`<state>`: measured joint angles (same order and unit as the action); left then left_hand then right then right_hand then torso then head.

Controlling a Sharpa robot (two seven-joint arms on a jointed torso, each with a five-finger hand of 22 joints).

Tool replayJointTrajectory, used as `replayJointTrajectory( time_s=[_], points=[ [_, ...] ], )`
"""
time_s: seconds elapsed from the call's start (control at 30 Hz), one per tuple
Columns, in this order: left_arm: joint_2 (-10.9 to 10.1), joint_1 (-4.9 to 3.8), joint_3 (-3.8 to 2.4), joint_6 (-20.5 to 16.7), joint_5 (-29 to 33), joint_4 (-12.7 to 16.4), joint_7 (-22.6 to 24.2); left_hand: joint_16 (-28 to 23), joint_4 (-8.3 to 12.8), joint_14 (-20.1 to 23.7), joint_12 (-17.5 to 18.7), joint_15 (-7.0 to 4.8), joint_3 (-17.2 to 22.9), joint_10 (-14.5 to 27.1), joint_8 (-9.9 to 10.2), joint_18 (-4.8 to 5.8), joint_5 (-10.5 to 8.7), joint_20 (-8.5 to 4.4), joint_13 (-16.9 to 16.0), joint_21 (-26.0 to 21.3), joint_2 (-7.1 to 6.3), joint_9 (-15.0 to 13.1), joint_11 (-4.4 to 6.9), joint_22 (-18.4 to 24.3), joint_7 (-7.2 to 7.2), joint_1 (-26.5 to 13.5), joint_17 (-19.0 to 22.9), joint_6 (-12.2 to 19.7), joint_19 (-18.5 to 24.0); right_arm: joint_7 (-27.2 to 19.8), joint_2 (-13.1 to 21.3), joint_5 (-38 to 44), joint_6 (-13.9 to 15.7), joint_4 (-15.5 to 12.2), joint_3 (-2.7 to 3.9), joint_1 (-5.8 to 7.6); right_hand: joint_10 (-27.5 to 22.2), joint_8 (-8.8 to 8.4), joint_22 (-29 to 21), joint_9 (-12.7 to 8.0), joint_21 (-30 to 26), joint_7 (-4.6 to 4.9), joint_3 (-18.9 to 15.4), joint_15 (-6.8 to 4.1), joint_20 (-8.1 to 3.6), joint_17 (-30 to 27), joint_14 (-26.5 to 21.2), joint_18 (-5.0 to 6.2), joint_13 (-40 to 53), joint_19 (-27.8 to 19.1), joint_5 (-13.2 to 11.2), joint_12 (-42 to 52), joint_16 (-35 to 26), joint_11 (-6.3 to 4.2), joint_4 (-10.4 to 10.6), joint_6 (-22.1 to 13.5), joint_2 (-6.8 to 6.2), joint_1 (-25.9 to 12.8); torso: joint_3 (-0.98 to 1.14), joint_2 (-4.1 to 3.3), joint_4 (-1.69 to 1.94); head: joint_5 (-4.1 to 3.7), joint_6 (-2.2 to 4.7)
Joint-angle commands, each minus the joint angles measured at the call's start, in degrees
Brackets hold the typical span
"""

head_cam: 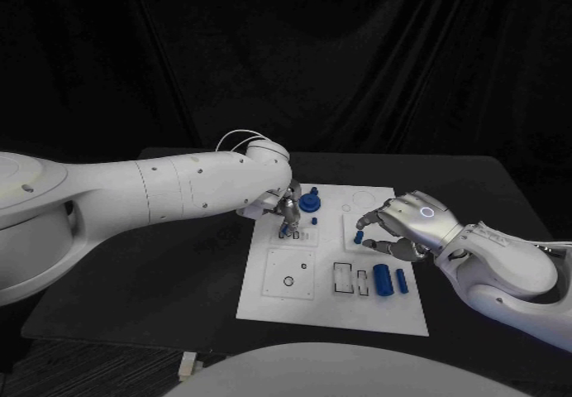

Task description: Assemble the parts on the task board

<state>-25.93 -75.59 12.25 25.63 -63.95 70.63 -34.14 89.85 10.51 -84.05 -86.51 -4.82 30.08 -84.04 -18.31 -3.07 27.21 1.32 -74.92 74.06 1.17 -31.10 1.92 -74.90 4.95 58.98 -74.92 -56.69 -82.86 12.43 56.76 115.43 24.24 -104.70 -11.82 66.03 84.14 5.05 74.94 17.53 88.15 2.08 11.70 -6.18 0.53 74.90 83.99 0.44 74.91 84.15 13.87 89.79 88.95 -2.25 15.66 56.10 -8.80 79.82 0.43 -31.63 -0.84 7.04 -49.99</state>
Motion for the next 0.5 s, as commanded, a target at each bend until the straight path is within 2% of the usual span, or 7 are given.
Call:
replayJointTrajectory(
  time_s=[0.03,0.5],
  points=[
    [0.1,0.16,-0.06,-2.1,1.1,0.2,0.7,-0.1,-4.5,-5.8,0.4,-0.35,7.7,-3.9,-5.4,-0.34,-0.75,-0.07,-12.2,-0.4,0.6,-0.7,0.34,-10.5,-2.73,-0.4,-14.9,-2.9,-0.1,1.1,0.0,0.4,-0.3,0.0,0.04,0.09,5.9,0.23,14.3,-0.1,-0.2,0.08,0.1,-0.4,-0.44,12.6,5.5,0.13,15.1,4.6,0.2,0.2,-0.3,-0.37,0.4,0.5,0.51,0.1,0.02,-0.01,-0.05,0.09,-0.01],
    [0.2,0.27,-0.06,-3.2,3.6,-0.1,0.8,-0.2,-4.4,-5.8,0.5,-0.31,7.6,-3.9,-5.3,-0.36,-1.03,-0.05,-12.2,-0.5,0.66,-0.8,0.32,-10.5,-2.73,-0.6,-14.8,-3.0,-0.1,1.1,-0.4,0.4,-0.6,0.4,0.04,0.08,5.9,0.23,14.3,-0.1,-0.2,0.08,0.1,-0.41,-0.45,12.5,5.5,0.14,15.1,4.6,0.2,0.2,-0.3,-0.38,0.4,0.5,0.54,0.1,0.02,-0.05,-0.03,0.04,-0.01]
  ],
)
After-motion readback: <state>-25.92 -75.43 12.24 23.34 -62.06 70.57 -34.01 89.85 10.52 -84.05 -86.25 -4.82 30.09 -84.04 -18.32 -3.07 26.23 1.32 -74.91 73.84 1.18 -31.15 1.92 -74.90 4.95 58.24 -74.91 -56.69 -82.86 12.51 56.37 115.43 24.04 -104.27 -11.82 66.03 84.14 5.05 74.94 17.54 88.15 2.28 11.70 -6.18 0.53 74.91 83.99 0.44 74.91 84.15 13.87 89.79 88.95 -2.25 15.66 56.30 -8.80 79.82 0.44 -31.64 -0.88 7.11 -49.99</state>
